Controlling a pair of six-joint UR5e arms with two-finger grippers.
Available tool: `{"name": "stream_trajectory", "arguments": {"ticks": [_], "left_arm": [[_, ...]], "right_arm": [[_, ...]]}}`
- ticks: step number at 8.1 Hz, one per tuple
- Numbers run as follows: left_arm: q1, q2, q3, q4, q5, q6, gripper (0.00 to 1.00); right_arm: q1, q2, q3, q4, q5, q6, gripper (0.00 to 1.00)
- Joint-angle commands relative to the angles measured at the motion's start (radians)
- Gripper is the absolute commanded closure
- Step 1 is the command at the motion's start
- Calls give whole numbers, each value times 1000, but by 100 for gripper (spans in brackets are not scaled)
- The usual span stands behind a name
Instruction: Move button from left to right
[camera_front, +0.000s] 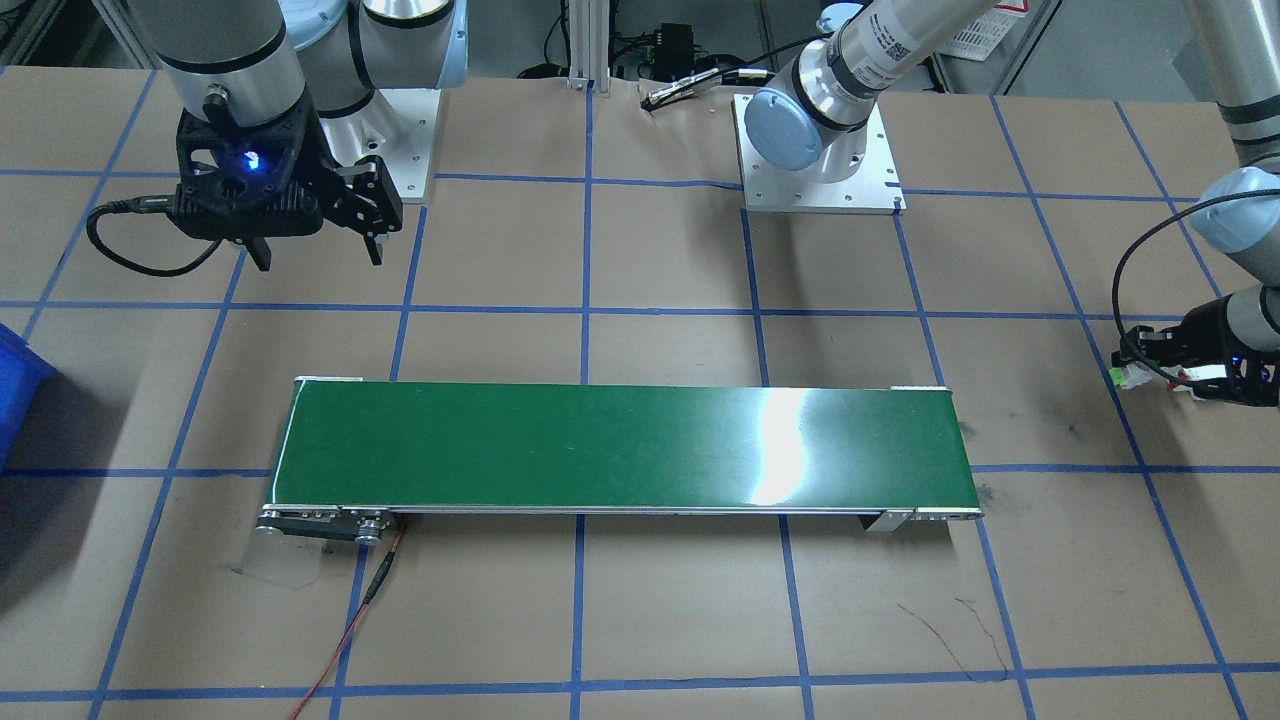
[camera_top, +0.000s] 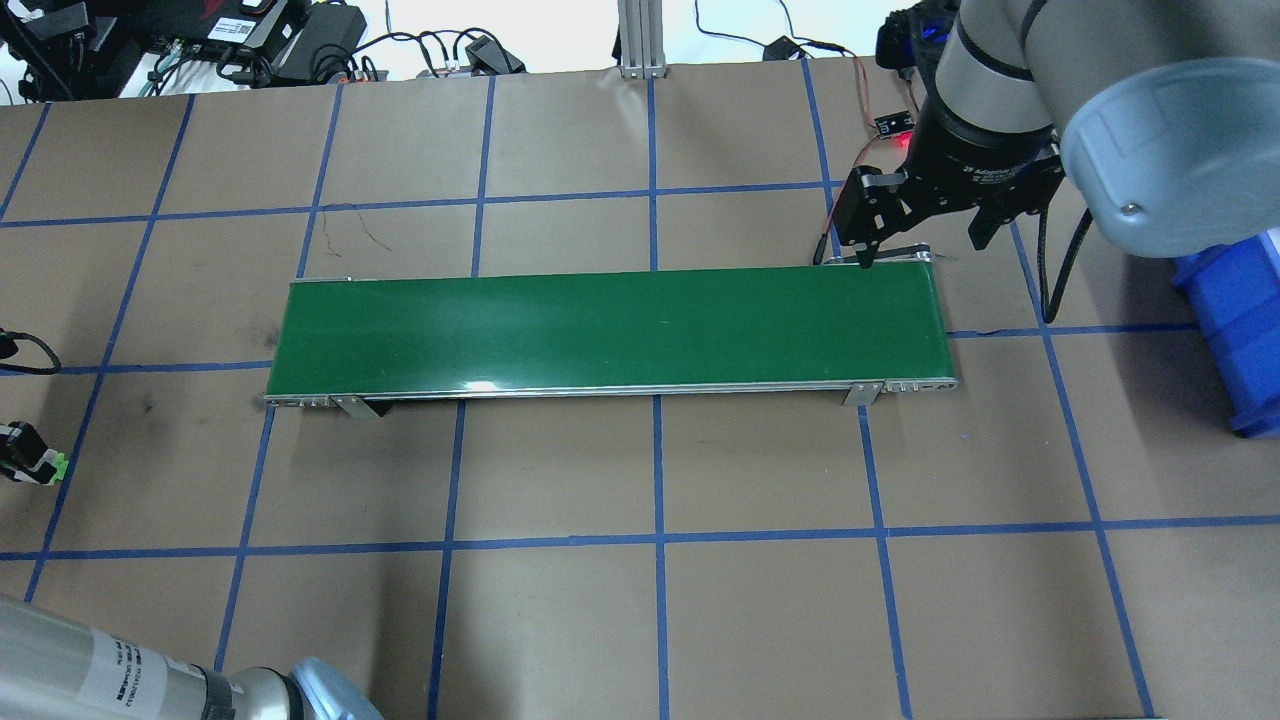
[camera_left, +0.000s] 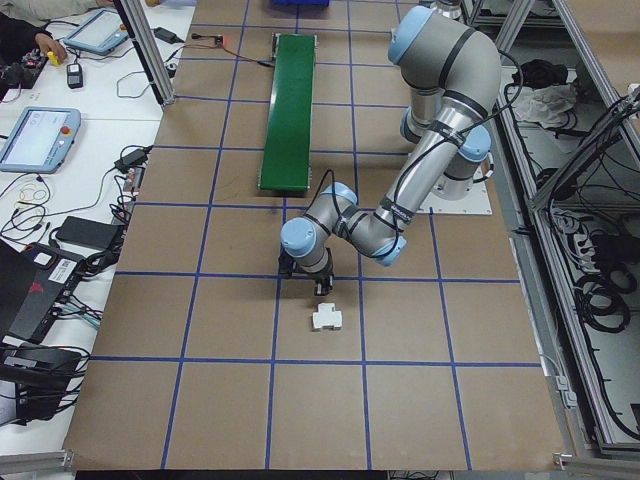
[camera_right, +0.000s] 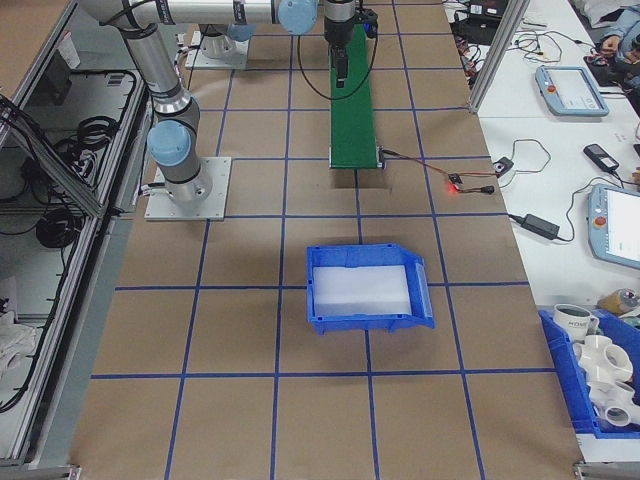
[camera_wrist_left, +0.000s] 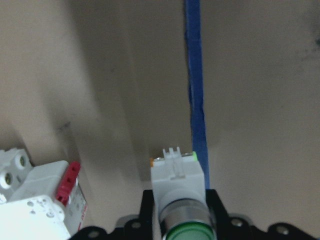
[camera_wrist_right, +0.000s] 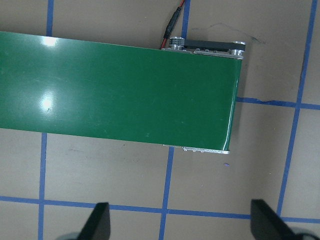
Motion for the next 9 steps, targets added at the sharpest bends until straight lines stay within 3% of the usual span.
{"name": "stream_trajectory", "arguments": {"ticks": [1,3,6,9], "left_arm": [[0,8,1,0,2,-5,86],[0,55,9,-32,6,-40,94],[-53,194,18,-202,-3,-94,100],[-289,302,55,-237,-6,-230,100]], "right_arm": [[0,0,0,0,0,0,0],[0,0,0,0,0,0,0],[0,0,2,2,0,0,0],[0,0,2,0,-3,-5,0]]}}
